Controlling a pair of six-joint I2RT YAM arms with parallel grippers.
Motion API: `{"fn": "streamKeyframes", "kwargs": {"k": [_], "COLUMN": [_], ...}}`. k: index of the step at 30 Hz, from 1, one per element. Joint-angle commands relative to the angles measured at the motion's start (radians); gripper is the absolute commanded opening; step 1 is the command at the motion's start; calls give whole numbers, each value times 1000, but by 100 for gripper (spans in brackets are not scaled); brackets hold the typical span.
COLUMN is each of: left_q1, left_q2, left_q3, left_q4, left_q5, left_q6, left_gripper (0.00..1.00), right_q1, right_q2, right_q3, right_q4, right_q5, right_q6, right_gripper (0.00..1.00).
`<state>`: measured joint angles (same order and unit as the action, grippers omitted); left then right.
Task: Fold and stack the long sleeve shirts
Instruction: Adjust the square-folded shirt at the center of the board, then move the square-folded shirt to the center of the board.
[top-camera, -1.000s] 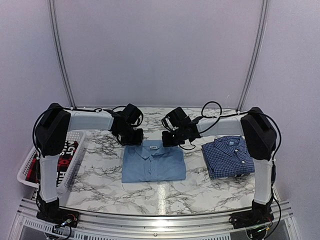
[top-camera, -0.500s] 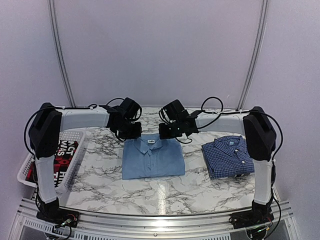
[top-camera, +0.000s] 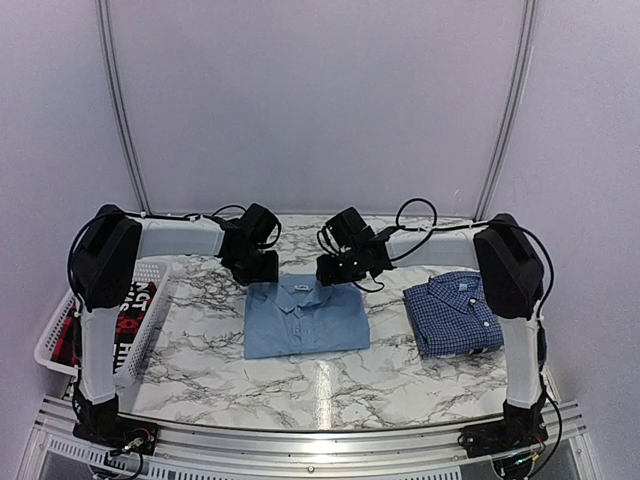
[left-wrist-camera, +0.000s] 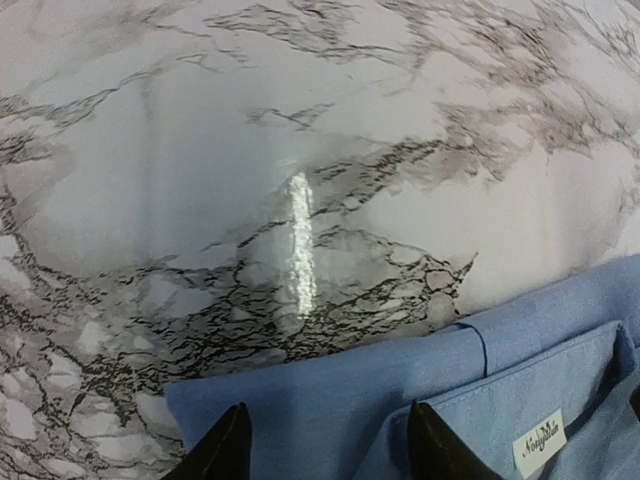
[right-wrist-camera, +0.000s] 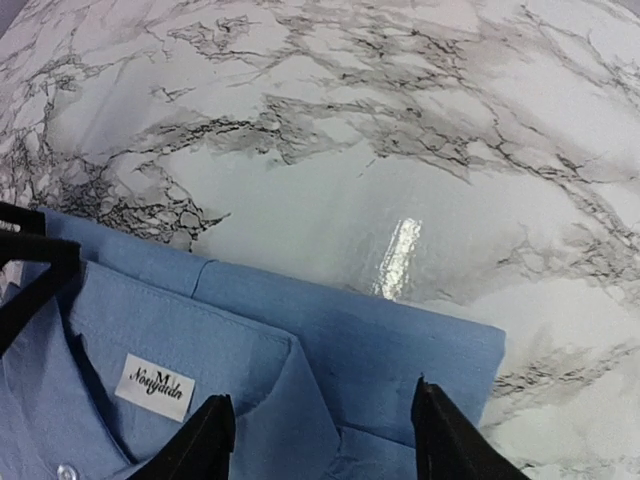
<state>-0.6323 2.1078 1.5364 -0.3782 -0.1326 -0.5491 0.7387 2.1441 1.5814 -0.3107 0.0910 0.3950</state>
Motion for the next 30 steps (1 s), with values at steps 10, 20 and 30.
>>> {"fn": "streamKeyframes", "kwargs": {"k": [10,20,30], "left_q1": [56,69,56], "left_q2": [-367,-451,-313], "left_q3": [-327,-611,-580], "left_q4": [57,272,259], "left_q5": [121,402,361], "left_q6": [-43,-156,-155], "left_gripper": [82,59,33], "right_q1": [-54,-69,-83], "right_q2": [-396,-655,-735], "right_q3": [-331,-607,-666], "right_q4": [-24,-59,-95], "right_q5": [83,152,188], "right_q6": [29,85,90], "right_gripper": [78,80,80]}}
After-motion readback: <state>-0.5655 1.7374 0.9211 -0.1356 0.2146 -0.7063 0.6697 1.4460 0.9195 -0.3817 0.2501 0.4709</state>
